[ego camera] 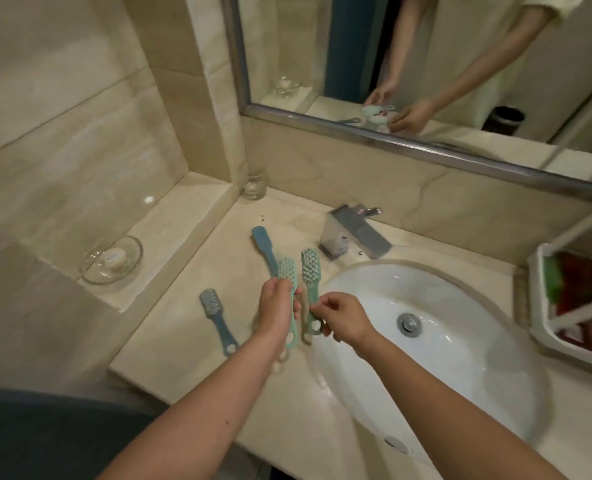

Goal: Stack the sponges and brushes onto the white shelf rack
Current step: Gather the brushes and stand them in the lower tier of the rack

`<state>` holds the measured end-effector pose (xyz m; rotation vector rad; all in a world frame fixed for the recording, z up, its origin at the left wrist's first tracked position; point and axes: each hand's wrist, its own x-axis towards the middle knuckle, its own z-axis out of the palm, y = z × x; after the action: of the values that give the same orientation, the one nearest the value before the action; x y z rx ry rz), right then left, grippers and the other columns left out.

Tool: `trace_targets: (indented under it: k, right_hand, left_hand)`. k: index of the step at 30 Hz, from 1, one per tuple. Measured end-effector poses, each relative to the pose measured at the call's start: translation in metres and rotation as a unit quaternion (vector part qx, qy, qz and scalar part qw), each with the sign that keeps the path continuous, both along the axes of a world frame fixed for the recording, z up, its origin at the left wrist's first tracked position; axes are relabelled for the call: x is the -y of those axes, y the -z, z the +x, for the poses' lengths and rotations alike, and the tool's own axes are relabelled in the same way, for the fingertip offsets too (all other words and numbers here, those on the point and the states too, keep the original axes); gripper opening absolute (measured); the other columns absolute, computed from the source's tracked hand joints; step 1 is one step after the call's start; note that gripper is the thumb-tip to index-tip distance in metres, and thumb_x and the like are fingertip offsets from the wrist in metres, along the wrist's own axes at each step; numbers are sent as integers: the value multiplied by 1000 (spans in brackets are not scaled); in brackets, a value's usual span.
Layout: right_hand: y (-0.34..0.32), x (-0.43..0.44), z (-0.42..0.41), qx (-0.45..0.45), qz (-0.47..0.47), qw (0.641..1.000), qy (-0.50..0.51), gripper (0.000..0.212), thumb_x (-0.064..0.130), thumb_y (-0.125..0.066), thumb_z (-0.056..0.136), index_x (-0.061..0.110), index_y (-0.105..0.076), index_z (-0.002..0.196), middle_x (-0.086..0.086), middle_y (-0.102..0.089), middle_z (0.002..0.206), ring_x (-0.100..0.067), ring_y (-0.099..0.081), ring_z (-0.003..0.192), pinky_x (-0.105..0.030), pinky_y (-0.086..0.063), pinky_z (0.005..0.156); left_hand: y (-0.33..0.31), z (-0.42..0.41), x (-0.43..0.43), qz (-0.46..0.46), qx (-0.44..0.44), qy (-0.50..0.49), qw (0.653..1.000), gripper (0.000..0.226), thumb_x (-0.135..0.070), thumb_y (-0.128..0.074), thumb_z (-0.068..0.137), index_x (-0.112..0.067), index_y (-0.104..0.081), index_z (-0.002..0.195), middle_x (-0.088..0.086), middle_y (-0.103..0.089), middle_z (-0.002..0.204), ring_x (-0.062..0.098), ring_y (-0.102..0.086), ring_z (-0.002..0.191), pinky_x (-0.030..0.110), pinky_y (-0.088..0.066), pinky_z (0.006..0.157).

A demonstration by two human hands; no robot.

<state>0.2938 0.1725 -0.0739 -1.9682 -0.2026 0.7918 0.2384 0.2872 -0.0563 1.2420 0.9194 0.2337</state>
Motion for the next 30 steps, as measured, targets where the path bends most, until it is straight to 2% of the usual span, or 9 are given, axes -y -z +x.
trace_targets:
  k: [3,6,10,13,15,18,20,26,30]
  right_hand:
    - [-7,49,-1,-10,20,999,46,14,9,-58,91,0,-66,85,-4,-62,65,-13,-53,48,-24,-35,41]
    - [-11,98,-4,-20,35,994,100,13,7,-57,90,0,-67,85,-6,-62,68,-14,-53,48,-25,-36,44]
    - [-15,160,-9,-12,43,986,159,15,6,-58,88,8,-67,76,1,-61,68,-14,-54,48,-25,-38,44]
    - [-16,205,-10,-10,44,980,192,13,6,-58,88,4,-70,84,-3,-64,68,-12,-54,45,-24,-38,43]
    - [-17,232,-11,-8,45,977,208,13,6,-58,88,5,-71,88,-1,-66,66,-11,-54,44,-23,-38,42]
    - [-18,271,-14,-4,53,972,228,13,6,-59,88,10,-71,86,0,-65,63,-11,-53,43,-21,-37,41]
    - [-19,296,-16,2,57,968,244,15,5,-59,88,13,-71,84,-1,-65,62,-11,-52,42,-22,-36,40]
    - [-26,365,-18,17,90,950,298,16,1,-60,88,11,-72,86,-2,-63,59,-10,-48,38,-20,-36,37]
    - [-31,403,-17,17,98,941,323,12,1,-61,89,10,-69,88,-4,-64,63,-12,-48,40,-22,-36,37]
  left_hand:
    - [-3,11,40,3,-6,44,999,23,-2,-37,89,-9,-56,100,5,-61,80,15,-47,56,27,-41,52]
    - [-3,20,81,13,-16,95,995,26,-3,-39,93,-9,-61,104,2,-65,88,13,-55,62,22,-50,56]
    - [-5,26,139,7,-13,138,990,19,-6,-48,93,-7,-65,100,4,-69,90,13,-63,67,19,-54,58]
    - [-12,30,182,0,-9,164,986,18,-5,-49,93,-9,-65,89,1,-71,80,11,-65,65,22,-57,64]
    - [-14,31,208,0,-14,182,983,18,-4,-49,92,-6,-66,88,6,-72,82,16,-67,72,26,-58,70]
    - [-16,33,248,-10,-16,200,980,17,-5,-49,94,0,-66,97,12,-70,90,20,-67,76,26,-58,71]
    - [-16,35,272,-11,-12,209,978,16,-6,-50,94,-2,-65,94,12,-69,89,21,-66,75,28,-58,72]
    - [-17,40,343,-6,-12,243,970,18,-12,-54,95,-10,-64,80,8,-65,70,24,-65,71,39,-57,81]
    - [-17,47,382,20,-6,272,962,16,-17,-55,94,-6,-60,83,14,-56,77,23,-53,74,36,-46,73]
